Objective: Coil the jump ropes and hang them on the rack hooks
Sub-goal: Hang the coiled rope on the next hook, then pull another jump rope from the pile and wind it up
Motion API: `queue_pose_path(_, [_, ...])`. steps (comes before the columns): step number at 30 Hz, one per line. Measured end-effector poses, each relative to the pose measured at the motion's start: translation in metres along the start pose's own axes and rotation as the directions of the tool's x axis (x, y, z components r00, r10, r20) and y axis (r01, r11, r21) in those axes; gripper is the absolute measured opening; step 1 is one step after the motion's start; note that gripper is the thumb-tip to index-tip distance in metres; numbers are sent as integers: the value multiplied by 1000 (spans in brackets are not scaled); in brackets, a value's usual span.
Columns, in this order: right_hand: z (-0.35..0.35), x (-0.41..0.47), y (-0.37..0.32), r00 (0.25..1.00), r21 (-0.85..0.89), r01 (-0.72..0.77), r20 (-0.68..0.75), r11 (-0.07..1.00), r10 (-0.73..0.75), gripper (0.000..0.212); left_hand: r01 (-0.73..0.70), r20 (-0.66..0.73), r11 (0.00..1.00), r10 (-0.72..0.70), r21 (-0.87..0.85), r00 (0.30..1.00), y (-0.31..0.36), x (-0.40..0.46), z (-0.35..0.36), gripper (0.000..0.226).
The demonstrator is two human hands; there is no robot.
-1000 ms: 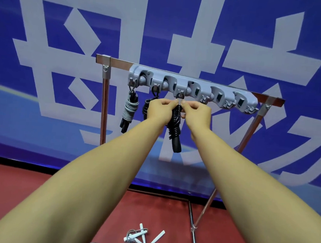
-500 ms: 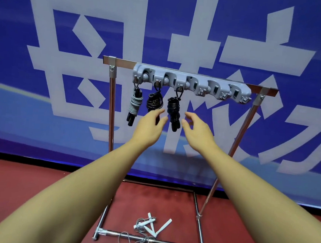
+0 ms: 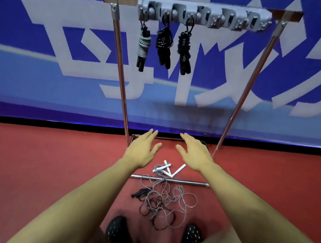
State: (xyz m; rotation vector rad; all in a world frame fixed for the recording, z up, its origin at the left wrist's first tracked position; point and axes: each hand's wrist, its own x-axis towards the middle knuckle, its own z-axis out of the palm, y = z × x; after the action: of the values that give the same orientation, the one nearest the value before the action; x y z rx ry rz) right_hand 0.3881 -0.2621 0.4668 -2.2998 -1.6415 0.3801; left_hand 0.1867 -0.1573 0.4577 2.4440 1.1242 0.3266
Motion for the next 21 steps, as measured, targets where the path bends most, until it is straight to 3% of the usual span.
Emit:
queue_pose_path(13, [183,-40,64,945,58,-197,277,979,174,62,222,280,974,-200,-47,939,-93,-67,182,68])
queue_pose_path(21, [270,-12,102,874,39,-276,427,960,233,61,388,450,921,-336,-25,827,-145,-65,271,67])
